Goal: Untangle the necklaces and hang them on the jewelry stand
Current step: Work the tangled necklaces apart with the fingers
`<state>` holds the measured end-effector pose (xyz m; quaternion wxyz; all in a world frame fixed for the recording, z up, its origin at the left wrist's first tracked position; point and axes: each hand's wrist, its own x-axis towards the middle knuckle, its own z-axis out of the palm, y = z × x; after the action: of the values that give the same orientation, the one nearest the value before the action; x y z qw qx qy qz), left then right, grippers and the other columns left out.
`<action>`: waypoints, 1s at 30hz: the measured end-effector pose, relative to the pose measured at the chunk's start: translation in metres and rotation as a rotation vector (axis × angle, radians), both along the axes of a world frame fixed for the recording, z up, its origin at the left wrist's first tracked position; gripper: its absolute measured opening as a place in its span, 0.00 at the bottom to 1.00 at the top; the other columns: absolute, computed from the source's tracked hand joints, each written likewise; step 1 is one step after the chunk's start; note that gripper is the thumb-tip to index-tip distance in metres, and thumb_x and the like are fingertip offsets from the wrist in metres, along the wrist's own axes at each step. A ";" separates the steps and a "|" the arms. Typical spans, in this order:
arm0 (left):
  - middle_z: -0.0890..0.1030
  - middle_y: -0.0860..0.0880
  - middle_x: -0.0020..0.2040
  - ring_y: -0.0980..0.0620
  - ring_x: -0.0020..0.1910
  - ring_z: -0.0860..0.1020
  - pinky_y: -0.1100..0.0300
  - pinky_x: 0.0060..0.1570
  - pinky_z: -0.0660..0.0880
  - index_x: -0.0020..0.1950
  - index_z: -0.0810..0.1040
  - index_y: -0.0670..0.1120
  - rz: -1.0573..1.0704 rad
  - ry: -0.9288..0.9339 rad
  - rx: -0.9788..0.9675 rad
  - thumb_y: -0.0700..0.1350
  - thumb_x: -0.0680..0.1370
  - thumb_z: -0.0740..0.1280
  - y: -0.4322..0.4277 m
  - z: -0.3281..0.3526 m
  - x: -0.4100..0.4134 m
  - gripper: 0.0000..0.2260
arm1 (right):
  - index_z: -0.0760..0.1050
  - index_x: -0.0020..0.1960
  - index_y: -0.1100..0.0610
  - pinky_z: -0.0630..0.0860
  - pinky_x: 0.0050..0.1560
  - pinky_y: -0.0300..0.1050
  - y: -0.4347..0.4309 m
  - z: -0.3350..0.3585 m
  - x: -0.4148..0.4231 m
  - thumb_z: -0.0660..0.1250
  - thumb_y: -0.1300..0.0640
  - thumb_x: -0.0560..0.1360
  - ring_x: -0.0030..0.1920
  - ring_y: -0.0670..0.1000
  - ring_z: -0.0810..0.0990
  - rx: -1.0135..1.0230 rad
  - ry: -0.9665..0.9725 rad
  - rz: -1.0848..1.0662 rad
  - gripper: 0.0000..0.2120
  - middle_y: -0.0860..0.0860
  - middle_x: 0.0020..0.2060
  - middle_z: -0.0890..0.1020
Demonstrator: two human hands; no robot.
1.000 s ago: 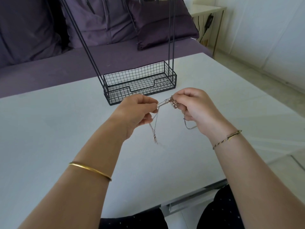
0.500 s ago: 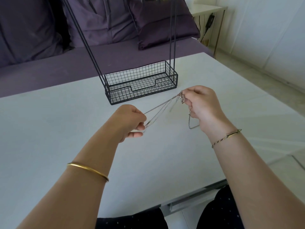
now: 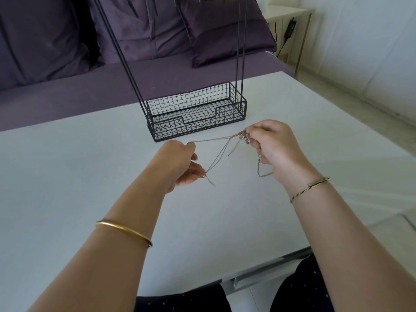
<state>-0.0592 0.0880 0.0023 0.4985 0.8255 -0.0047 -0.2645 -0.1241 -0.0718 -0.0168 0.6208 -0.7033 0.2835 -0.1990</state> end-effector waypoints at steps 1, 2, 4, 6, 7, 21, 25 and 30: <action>0.80 0.47 0.25 0.56 0.20 0.76 0.68 0.19 0.68 0.46 0.72 0.41 0.002 0.008 0.014 0.47 0.82 0.56 0.001 0.000 0.000 0.12 | 0.73 0.35 0.55 0.59 0.19 0.29 0.001 0.000 0.000 0.63 0.62 0.77 0.16 0.39 0.65 0.001 0.003 0.012 0.12 0.49 0.27 0.71; 0.79 0.47 0.23 0.55 0.20 0.76 0.69 0.19 0.67 0.47 0.72 0.41 0.001 0.014 0.035 0.48 0.82 0.56 0.002 -0.001 0.000 0.12 | 0.73 0.35 0.55 0.59 0.19 0.29 0.001 0.000 -0.001 0.64 0.62 0.77 0.16 0.39 0.65 -0.006 0.009 0.026 0.11 0.49 0.27 0.72; 0.79 0.45 0.24 0.53 0.22 0.74 0.69 0.18 0.65 0.48 0.71 0.40 -0.003 0.029 0.086 0.46 0.82 0.55 0.004 -0.003 0.000 0.11 | 0.74 0.35 0.54 0.59 0.20 0.30 0.002 -0.002 0.000 0.64 0.62 0.76 0.17 0.40 0.64 -0.044 0.030 0.057 0.11 0.49 0.26 0.72; 0.78 0.42 0.28 0.53 0.20 0.74 0.70 0.17 0.63 0.50 0.70 0.38 0.004 0.063 0.119 0.40 0.81 0.55 0.006 -0.005 0.001 0.08 | 0.75 0.36 0.55 0.59 0.20 0.31 0.002 -0.004 -0.001 0.64 0.61 0.76 0.18 0.41 0.63 -0.070 0.043 0.090 0.10 0.49 0.25 0.73; 0.77 0.41 0.28 0.52 0.20 0.74 0.70 0.16 0.62 0.51 0.70 0.37 0.002 0.085 0.116 0.37 0.81 0.54 0.011 -0.008 0.000 0.07 | 0.75 0.36 0.55 0.59 0.20 0.32 0.002 -0.005 -0.001 0.65 0.61 0.76 0.18 0.41 0.63 -0.078 0.041 0.110 0.10 0.49 0.25 0.73; 0.76 0.43 0.46 0.49 0.41 0.74 0.64 0.25 0.75 0.48 0.76 0.40 0.058 0.137 0.113 0.32 0.77 0.60 0.016 -0.007 0.004 0.07 | 0.77 0.40 0.58 0.55 0.21 0.34 0.009 0.000 -0.006 0.64 0.62 0.77 0.19 0.44 0.59 -0.012 -0.023 0.276 0.08 0.52 0.27 0.73; 0.78 0.48 0.51 0.51 0.46 0.76 0.56 0.45 0.77 0.45 0.79 0.48 -0.112 -0.150 0.161 0.39 0.77 0.66 0.008 0.001 -0.001 0.05 | 0.77 0.39 0.58 0.53 0.22 0.34 0.011 0.003 -0.005 0.64 0.63 0.77 0.19 0.45 0.58 0.024 -0.034 0.322 0.08 0.52 0.27 0.72; 0.82 0.52 0.46 0.56 0.47 0.77 0.65 0.39 0.71 0.46 0.82 0.48 -0.222 -0.218 -0.011 0.40 0.74 0.71 -0.004 0.015 -0.013 0.04 | 0.78 0.41 0.60 0.53 0.22 0.35 0.012 0.004 -0.004 0.63 0.63 0.77 0.19 0.45 0.58 0.050 -0.060 0.371 0.08 0.52 0.26 0.71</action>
<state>-0.0717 0.0842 0.0174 0.4673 0.8410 -0.1514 -0.2267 -0.1279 -0.0594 -0.0126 0.6722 -0.7217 0.1353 -0.0950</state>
